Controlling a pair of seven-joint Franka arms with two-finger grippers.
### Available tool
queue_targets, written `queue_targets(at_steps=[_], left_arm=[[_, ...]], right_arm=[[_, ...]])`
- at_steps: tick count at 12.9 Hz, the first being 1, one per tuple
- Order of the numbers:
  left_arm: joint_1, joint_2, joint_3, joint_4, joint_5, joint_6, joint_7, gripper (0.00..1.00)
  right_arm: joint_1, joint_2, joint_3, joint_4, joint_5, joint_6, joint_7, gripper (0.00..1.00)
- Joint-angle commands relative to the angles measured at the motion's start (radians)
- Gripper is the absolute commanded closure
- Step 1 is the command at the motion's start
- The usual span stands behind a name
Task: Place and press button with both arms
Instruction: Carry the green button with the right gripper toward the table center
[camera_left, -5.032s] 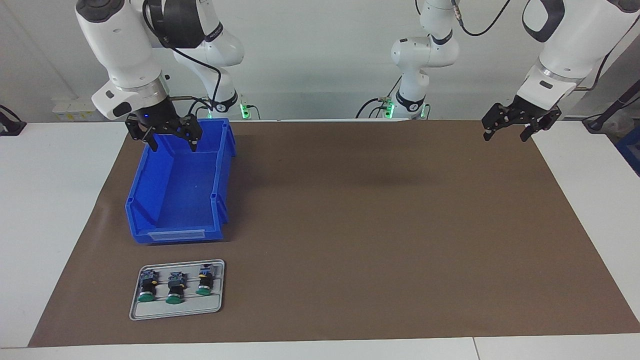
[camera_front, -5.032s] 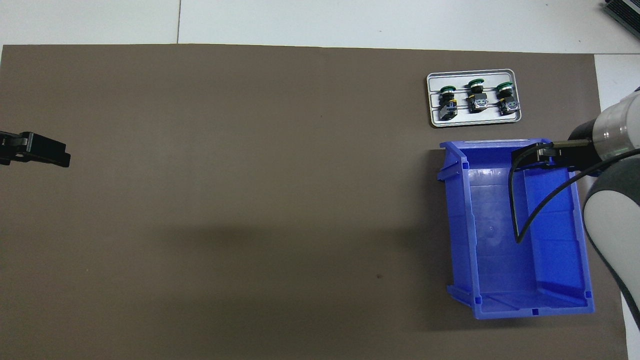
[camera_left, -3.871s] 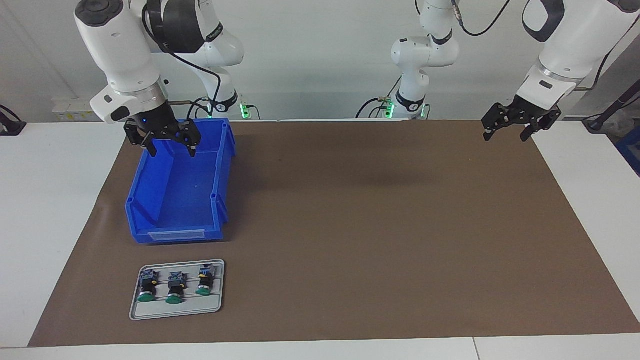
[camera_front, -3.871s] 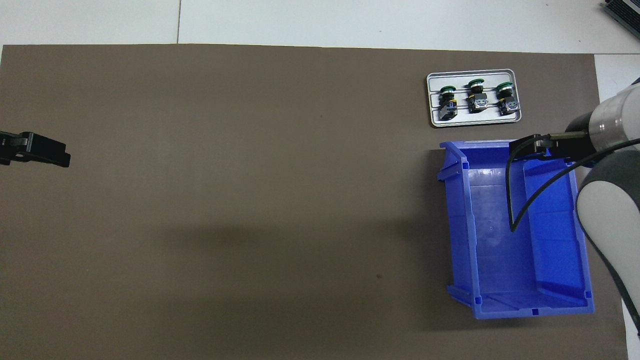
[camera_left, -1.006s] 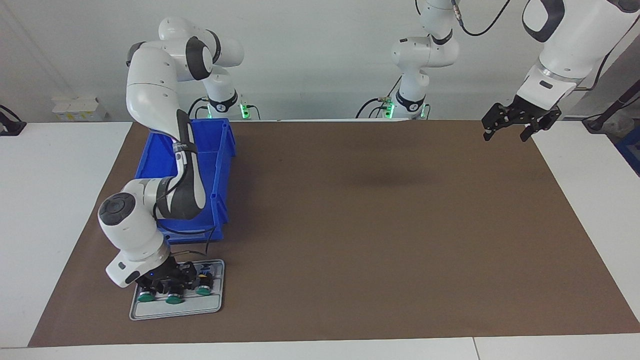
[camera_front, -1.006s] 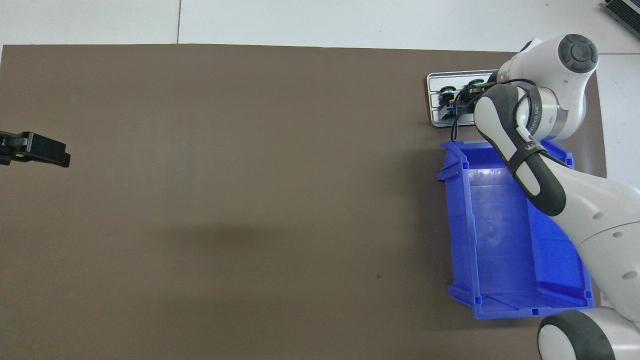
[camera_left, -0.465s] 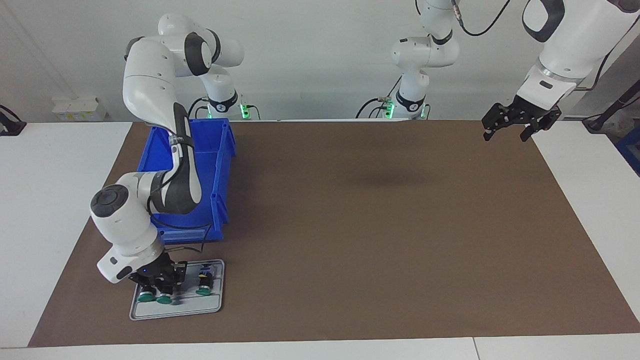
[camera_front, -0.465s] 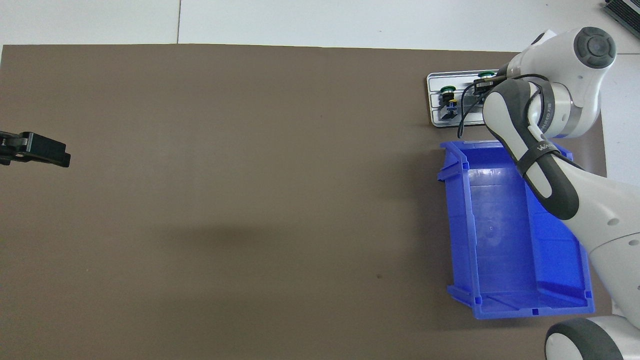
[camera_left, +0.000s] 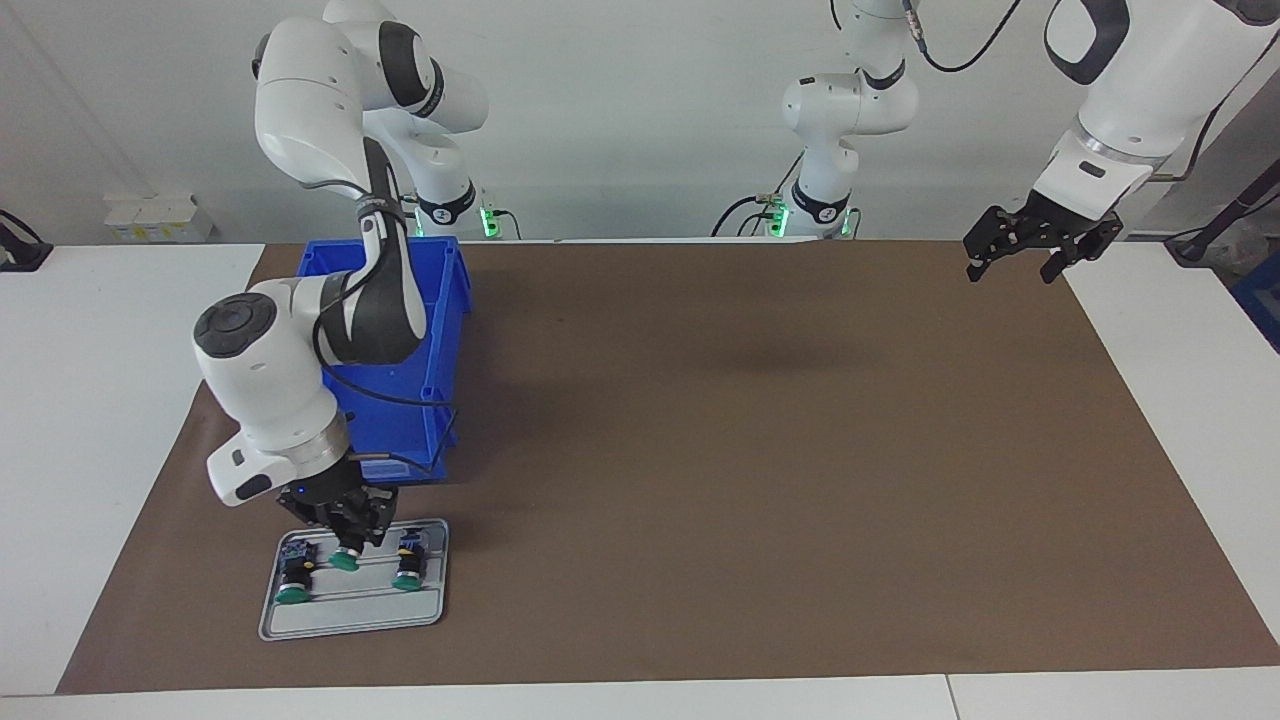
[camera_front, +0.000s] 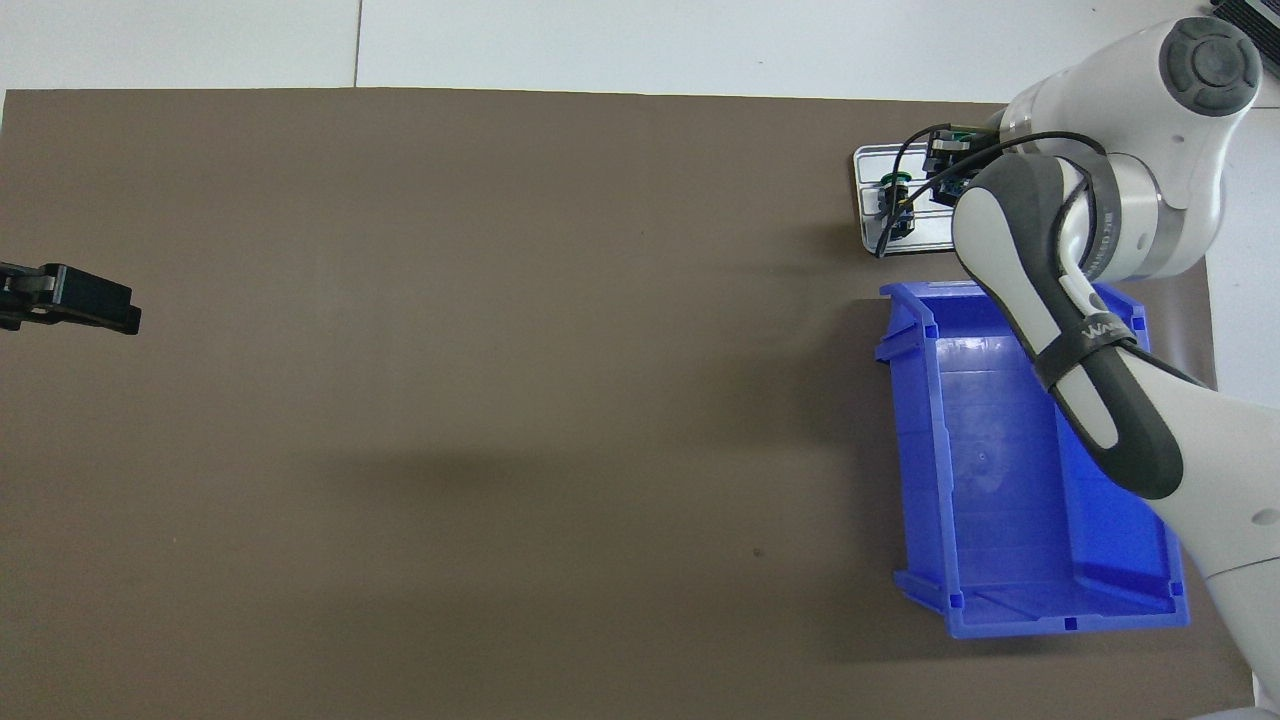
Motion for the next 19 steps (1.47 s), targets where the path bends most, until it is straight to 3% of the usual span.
queue_targets(at_steps=[1,5,9,14,19], left_arm=[[0.008,-0.026,-0.004,-0.027,-0.011,0.000,-0.002,0.00],[0.008,-0.024,-0.004,-0.027,-0.011,0.002,-0.002,0.00],[0.008,-0.026,-0.004,-0.027,-0.011,0.002,-0.003,0.00],[0.008,-0.026,-0.004,-0.027,-0.011,0.002,-0.002,0.00],[0.008,-0.026,-0.004,-0.027,-0.011,0.000,-0.003,0.00]], right_arm=[[0.053,-0.027,-0.001,-0.046,-0.006,0.015,0.262,1.00],[0.186,-0.017,-0.003,-0.046,-0.024,0.034,0.802,1.00],[0.358,0.018,-0.001,-0.046,-0.150,0.045,1.360,1.00],[0.481,0.076,-0.001,-0.036,-0.202,0.052,1.668,1.00],[0.550,0.078,0.000,-0.039,-0.201,0.063,1.886,1.00]])
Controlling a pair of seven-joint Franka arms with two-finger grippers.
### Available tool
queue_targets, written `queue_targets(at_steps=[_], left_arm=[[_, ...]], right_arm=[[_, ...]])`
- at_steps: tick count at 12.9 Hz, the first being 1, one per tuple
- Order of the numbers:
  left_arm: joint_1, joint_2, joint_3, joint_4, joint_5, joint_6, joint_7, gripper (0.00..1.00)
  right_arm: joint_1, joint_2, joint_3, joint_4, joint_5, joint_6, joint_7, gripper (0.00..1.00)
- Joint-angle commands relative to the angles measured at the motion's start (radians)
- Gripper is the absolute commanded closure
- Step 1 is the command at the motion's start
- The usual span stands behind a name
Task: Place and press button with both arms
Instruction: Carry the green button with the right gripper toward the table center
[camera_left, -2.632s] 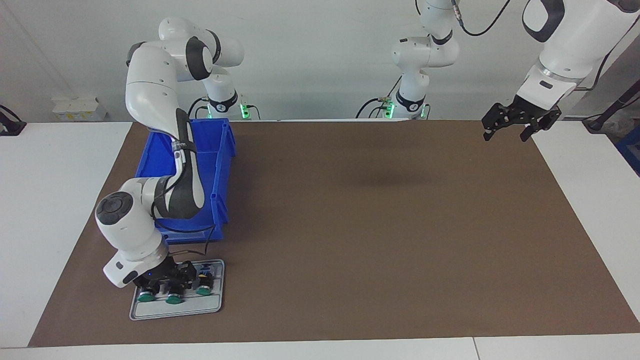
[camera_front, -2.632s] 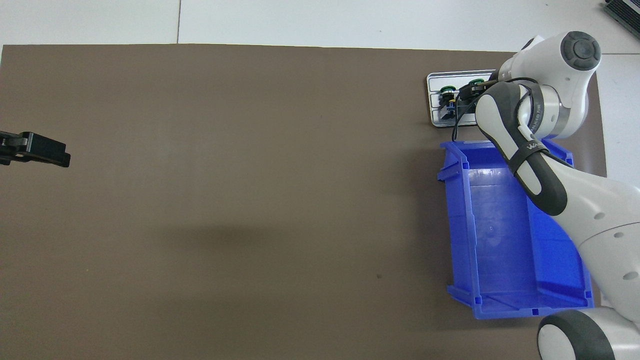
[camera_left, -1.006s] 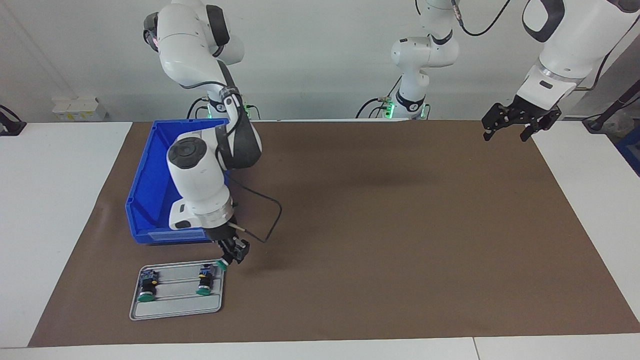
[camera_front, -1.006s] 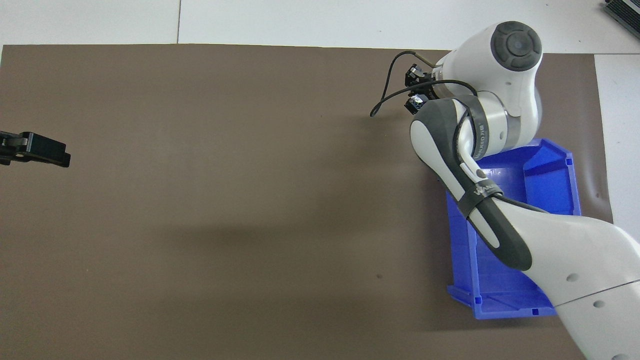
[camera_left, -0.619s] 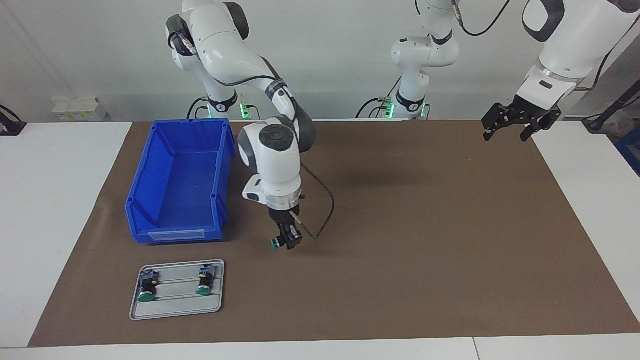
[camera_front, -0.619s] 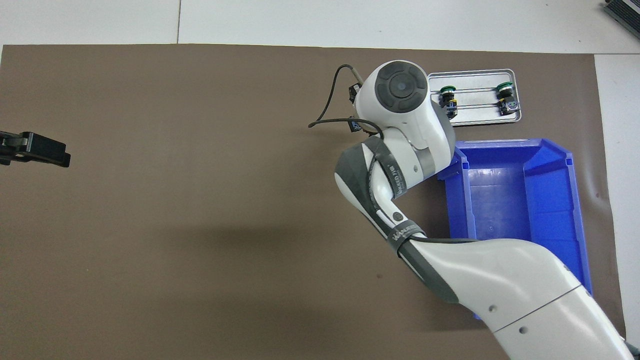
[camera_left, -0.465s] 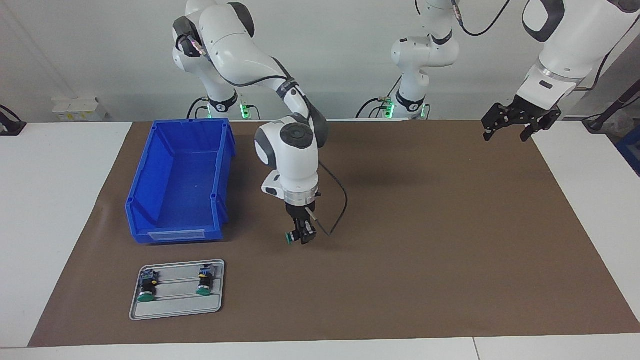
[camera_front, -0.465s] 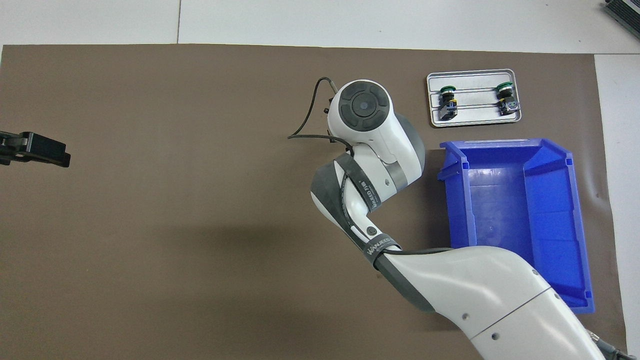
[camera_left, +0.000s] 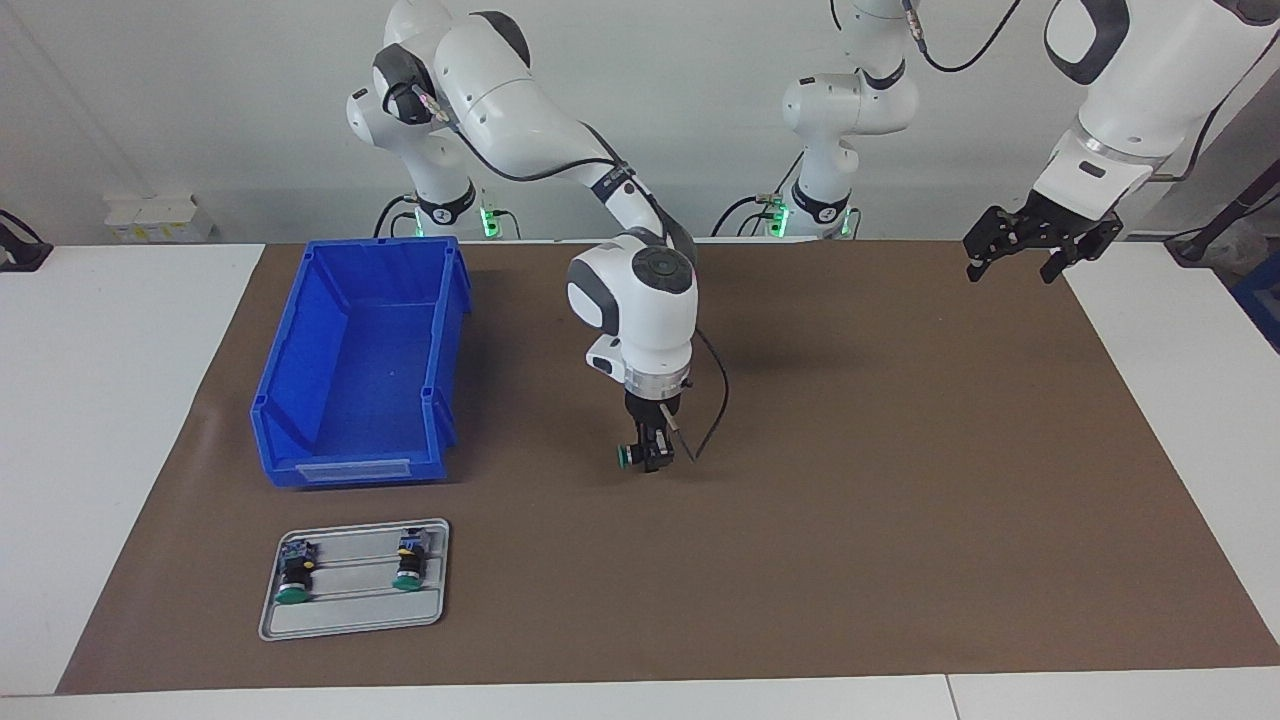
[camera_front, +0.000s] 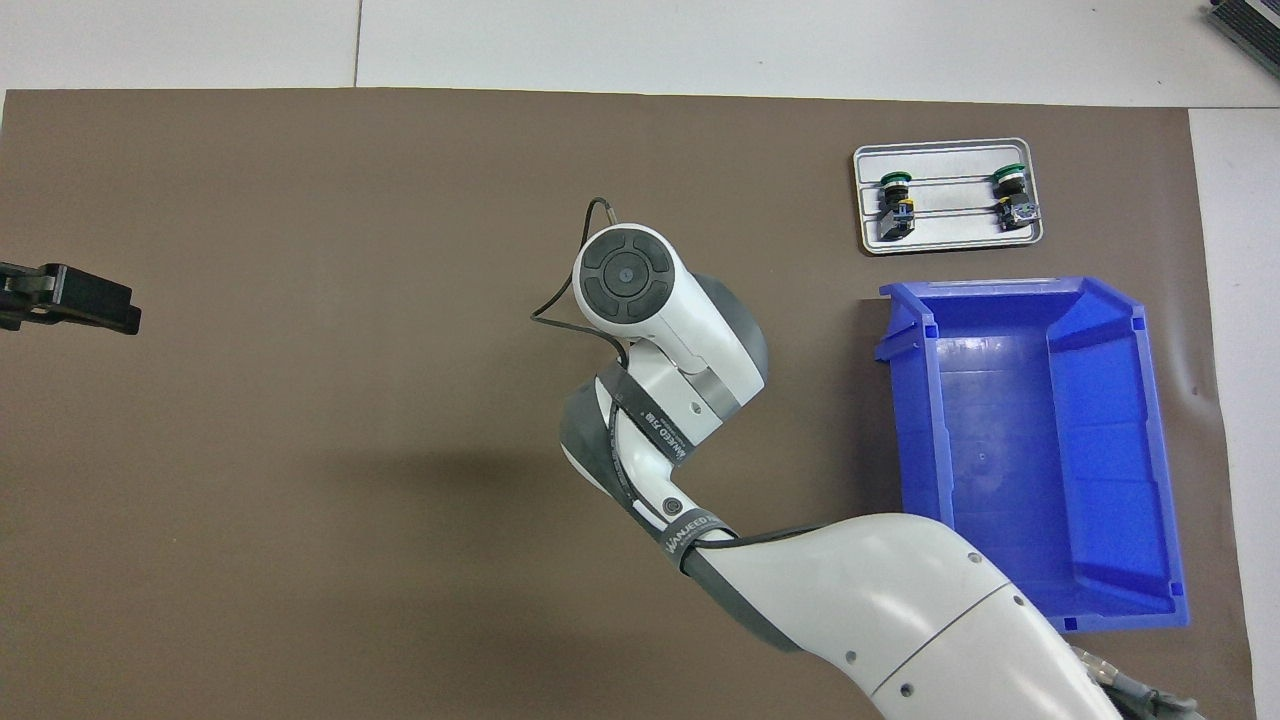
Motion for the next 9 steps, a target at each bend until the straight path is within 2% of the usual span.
queue_targets(at_steps=[1,9], left_arm=[[0.008,-0.026,-0.004,-0.027,-0.011,0.002,-0.002,0.00],[0.008,-0.026,-0.004,-0.026,-0.011,0.002,-0.003,0.00]], right_arm=[[0.055,0.001,0.000,-0.008,-0.025,0.034,0.121,1.00],[0.083,-0.017,0.007,-0.117,-0.011,0.113,0.202,1.00]])
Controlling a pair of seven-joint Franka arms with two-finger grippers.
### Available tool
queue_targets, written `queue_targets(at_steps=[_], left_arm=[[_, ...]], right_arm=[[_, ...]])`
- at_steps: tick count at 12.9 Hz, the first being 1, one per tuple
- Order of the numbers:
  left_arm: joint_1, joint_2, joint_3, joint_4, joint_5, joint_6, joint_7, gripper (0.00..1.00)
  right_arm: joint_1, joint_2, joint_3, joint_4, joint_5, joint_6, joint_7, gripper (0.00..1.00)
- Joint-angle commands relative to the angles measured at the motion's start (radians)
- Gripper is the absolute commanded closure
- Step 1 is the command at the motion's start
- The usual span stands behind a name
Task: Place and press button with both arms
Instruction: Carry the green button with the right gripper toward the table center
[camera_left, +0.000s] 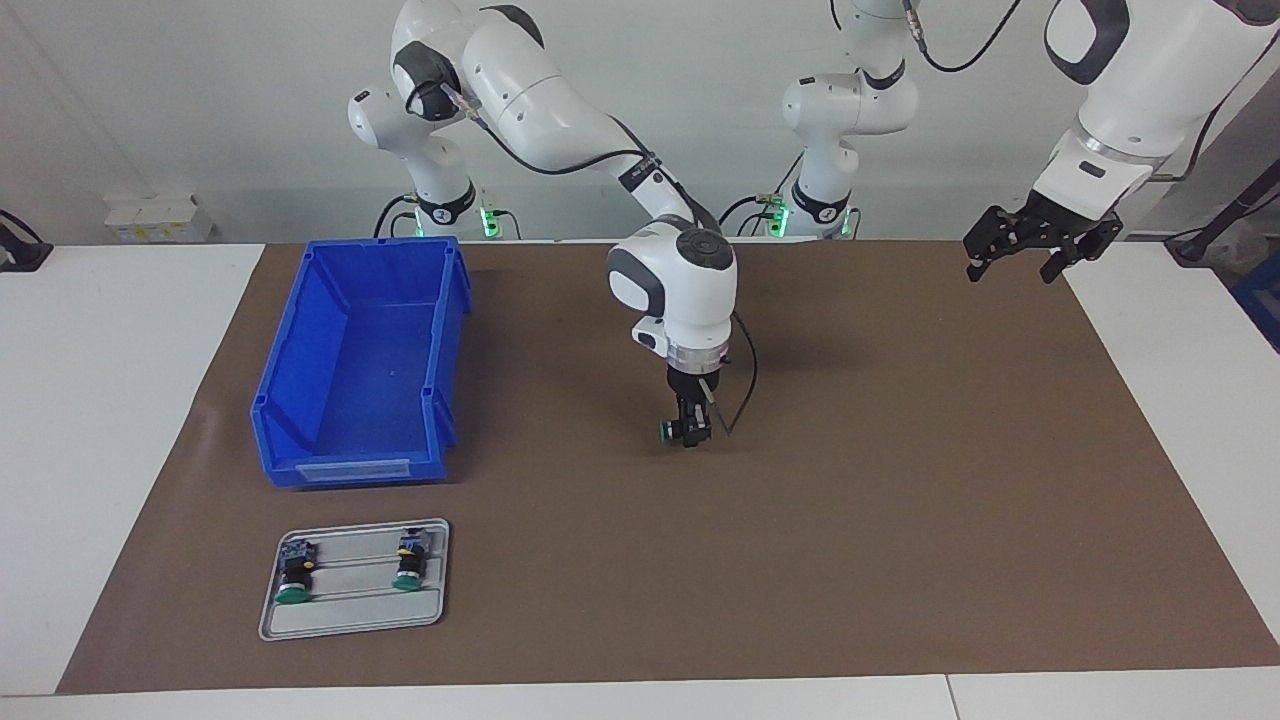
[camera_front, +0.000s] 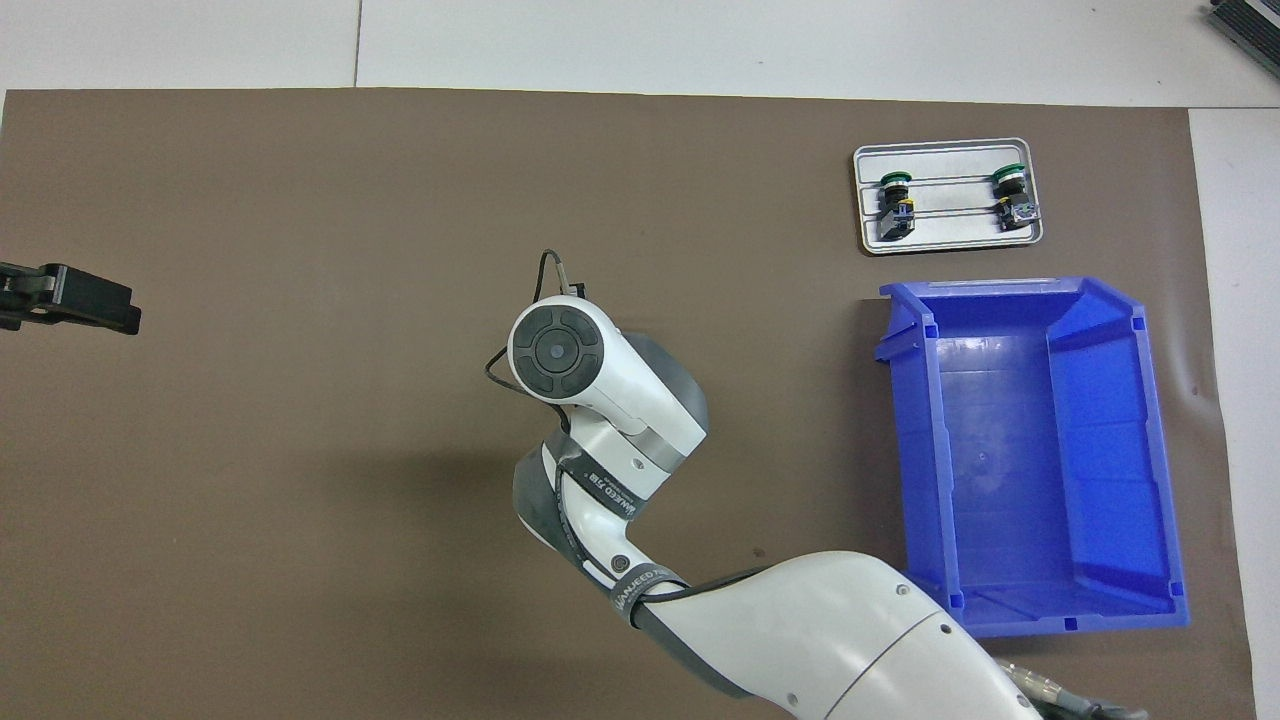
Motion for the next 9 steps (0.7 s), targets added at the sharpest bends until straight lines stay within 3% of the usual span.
queue_targets(at_steps=[1,2,3,4,6,9], left_arm=[[0.008,-0.026,-0.004,-0.027,-0.011,0.000,-0.002,0.00],[0.008,-0.026,-0.004,-0.027,-0.011,0.002,-0.002,0.00],[0.008,-0.026,-0.004,-0.027,-0.011,0.002,-0.002,0.00],[0.008,-0.026,-0.004,-0.027,-0.011,0.002,-0.002,0.00],[0.008,-0.026,-0.004,-0.027,-0.011,0.002,-0.003,0.00],[-0.002,-0.026,-0.006,-0.027,-0.011,0.000,0.001,0.00]], right_arm=[[-0.004,-0.021,0.006,-0.043,-0.013,0.030,0.036,1.00],[-0.004,-0.021,0.006,-0.040,-0.011,0.026,0.036,0.95],[-0.004,-0.021,0.006,-0.040,-0.011,0.018,0.036,0.55],[-0.004,-0.023,0.006,-0.034,-0.013,0.011,0.036,0.32],[-0.002,-0.021,0.008,-0.027,-0.016,0.012,0.028,0.10],[-0.022,-0.072,0.008,-0.035,-0.008,0.009,0.018,0.02]])
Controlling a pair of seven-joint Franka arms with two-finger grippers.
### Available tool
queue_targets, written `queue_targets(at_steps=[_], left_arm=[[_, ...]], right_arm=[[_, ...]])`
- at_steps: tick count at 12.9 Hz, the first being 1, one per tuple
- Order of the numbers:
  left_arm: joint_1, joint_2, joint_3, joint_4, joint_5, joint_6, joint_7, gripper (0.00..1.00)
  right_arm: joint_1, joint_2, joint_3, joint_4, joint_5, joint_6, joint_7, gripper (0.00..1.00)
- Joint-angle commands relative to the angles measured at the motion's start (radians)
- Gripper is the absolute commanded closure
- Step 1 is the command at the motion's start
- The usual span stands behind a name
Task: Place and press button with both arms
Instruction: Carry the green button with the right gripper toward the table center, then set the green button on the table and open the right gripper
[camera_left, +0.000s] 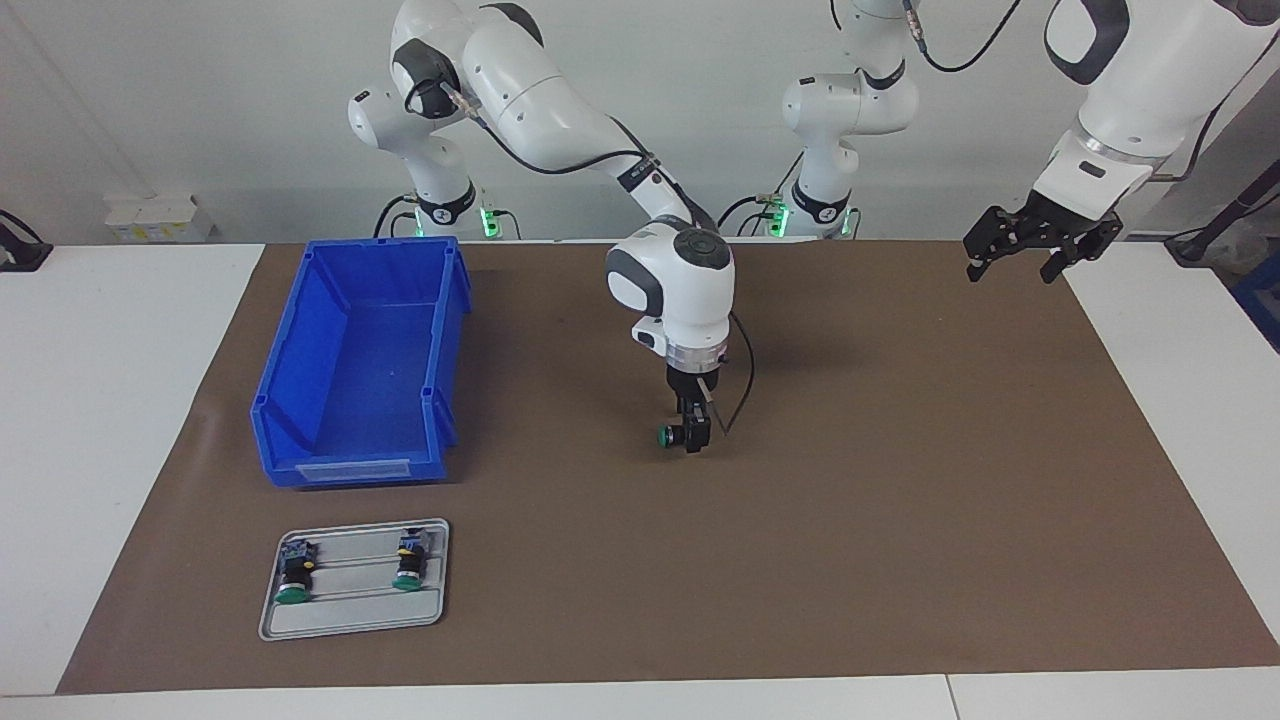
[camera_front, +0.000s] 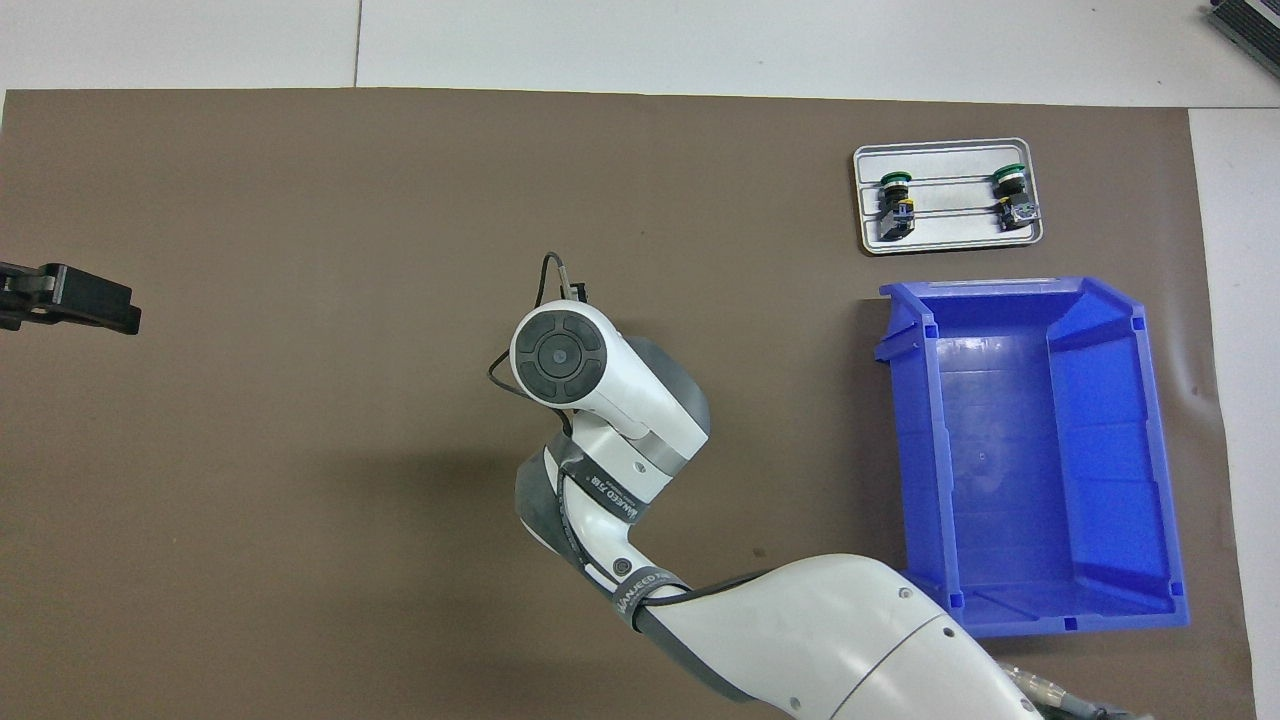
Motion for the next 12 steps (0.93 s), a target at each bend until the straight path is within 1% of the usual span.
queue_targets(at_steps=[1,3,5,6,8,10,11,12], left_arm=[[-0.008,-0.026,-0.005,-0.027,-0.011,0.002,-0.002,0.00],[-0.005,-0.026,-0.005,-0.026,-0.011,0.000,-0.009,0.00],[-0.015,-0.029,-0.016,-0.037,-0.011,0.011,-0.012,0.00],[-0.041,-0.032,-0.013,-0.046,-0.011,0.026,-0.014,0.00],[-0.067,-0.032,-0.016,-0.049,-0.011,0.059,-0.002,0.00],[-0.087,-0.045,-0.016,-0.084,-0.011,0.097,0.003,0.00],[-0.100,-0.052,-0.016,-0.104,-0.011,0.117,0.007,0.00],[-0.104,-0.058,-0.019,-0.112,-0.011,0.121,0.030,0.00]], right_arm=[[-0.032,-0.079,0.008,-0.040,-0.007,0.001,0.005,0.02],[-0.067,-0.152,0.015,-0.094,0.007,0.001,-0.041,0.01],[-0.114,-0.237,0.015,-0.175,0.059,0.001,-0.162,0.01],[-0.139,-0.267,0.015,-0.207,0.093,-0.001,-0.249,0.01],[-0.174,-0.321,0.013,-0.267,0.099,-0.001,-0.392,0.01],[-0.225,-0.381,0.013,-0.330,0.101,-0.002,-0.551,0.01],[-0.249,-0.406,0.013,-0.365,0.101,-0.024,-0.660,0.01],[-0.260,-0.421,0.012,-0.376,0.101,-0.081,-0.763,0.01]])
